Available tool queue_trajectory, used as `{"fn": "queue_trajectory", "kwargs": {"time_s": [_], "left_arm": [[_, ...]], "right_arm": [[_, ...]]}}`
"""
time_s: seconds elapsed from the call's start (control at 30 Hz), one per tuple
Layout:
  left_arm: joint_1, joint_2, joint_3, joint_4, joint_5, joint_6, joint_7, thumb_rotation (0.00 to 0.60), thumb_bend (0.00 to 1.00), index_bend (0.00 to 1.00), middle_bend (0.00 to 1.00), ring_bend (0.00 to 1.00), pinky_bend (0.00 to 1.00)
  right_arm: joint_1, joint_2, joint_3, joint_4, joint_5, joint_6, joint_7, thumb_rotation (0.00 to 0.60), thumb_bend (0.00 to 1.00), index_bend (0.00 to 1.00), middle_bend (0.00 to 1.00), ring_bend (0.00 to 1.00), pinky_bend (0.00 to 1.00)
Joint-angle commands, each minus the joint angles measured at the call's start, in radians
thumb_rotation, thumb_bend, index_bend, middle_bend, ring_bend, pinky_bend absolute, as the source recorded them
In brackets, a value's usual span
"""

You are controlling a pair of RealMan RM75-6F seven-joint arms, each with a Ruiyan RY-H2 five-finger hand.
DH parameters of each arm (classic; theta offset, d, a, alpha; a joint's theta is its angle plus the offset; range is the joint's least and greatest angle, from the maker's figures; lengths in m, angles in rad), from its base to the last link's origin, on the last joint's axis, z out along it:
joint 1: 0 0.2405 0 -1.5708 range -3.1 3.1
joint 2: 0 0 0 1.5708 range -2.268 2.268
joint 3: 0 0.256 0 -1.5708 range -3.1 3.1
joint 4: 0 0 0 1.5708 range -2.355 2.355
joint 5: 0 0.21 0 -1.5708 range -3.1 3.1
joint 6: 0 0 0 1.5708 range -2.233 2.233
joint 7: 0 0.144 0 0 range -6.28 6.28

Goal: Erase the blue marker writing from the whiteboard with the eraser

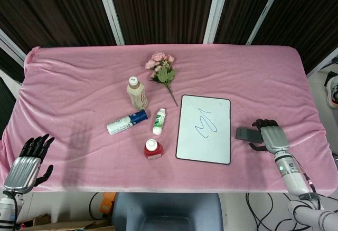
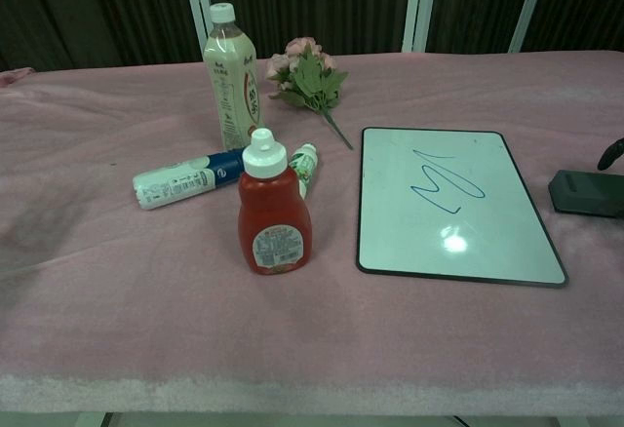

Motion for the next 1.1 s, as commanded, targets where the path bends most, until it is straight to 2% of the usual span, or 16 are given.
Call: {"fn": "queue_trajectory", "kwargs": {"time_s": [0.03,0.37,0.53,0.67,0.93,1.1], "left_arm": [[0.0,0.0,0.0,0.001,0.0,0.001,-0.001,0.6,0.43,0.0,0.0,0.0,0.05],[-0.001,0.005,0.001,0.0,0.0,-0.001,-0.01,0.6,0.43,0.0,0.0,0.0,0.05],[0.004,0.007,0.003,-0.001,0.008,0.011,-0.017,0.6,0.43,0.0,0.0,0.0,0.05],[0.004,0.009,0.004,0.0,0.013,0.012,-0.023,0.6,0.43,0.0,0.0,0.0,0.05],[0.005,0.008,0.005,0.006,0.021,0.02,-0.037,0.6,0.43,0.0,0.0,0.0,0.05],[0.005,0.008,0.004,0.007,0.022,0.023,-0.043,0.6,0.43,0.0,0.0,0.0,0.05]], "right_arm": [[0.001,-0.001,-0.001,-0.001,0.002,0.0,-0.002,0.6,0.38,0.4,0.3,0.22,0.29],[0.002,-0.004,-0.004,-0.007,0.004,0.009,-0.011,0.6,0.39,0.42,0.32,0.25,0.31],[0.011,-0.03,0.004,0.009,0.013,0.015,-0.023,0.6,0.4,0.52,0.37,0.38,0.4],[0.012,-0.047,0.01,0.025,0.02,0.028,-0.033,0.6,0.41,0.59,0.43,0.44,0.44],[0.013,-0.075,0.019,0.053,0.035,0.053,-0.069,0.6,0.43,0.74,0.57,0.59,0.64],[0.011,-0.111,0.036,0.085,-0.006,0.148,-0.049,0.6,0.46,0.88,0.68,0.71,0.76]]}}
